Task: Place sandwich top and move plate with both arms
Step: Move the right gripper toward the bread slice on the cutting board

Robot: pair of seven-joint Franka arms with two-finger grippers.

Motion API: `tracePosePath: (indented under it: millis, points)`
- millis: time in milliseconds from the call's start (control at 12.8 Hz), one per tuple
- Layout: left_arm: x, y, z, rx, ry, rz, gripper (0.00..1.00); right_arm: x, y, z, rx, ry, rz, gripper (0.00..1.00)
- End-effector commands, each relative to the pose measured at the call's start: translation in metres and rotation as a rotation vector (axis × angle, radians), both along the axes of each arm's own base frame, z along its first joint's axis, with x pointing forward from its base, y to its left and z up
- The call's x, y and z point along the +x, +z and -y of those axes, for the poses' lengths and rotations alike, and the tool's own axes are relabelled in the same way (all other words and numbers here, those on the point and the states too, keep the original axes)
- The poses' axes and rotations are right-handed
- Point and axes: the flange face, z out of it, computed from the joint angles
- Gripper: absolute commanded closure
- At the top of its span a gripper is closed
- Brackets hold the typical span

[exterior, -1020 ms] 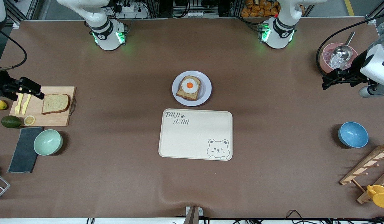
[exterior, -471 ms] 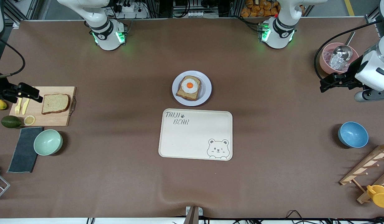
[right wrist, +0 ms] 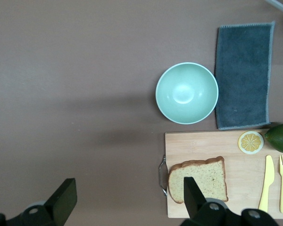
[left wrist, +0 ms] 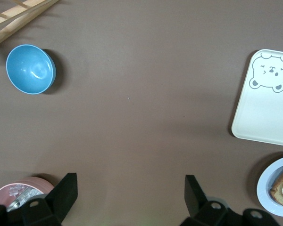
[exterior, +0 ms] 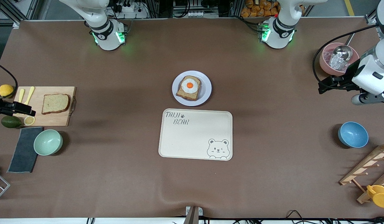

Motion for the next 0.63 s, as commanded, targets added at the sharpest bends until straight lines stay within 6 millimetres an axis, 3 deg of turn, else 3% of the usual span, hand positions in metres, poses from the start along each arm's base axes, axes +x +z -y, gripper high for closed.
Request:
tracePosePath:
  millis: [0,471,549]
  points:
    - [0.004,-0.002,0.002,-0.014,-0.008,-0.001,0.00,-0.006,-0.007,0.003,0.023,0.027,-0.005,0.00]
    - [0.014,-0.022,0.003,-0.041,-0.002,-0.015,0.00,-0.020,-0.044,0.066,0.050,0.060,-0.020,0.00]
    - [0.015,-0.027,0.004,-0.050,0.000,-0.014,0.00,-0.025,-0.059,0.079,0.062,0.081,-0.038,0.00]
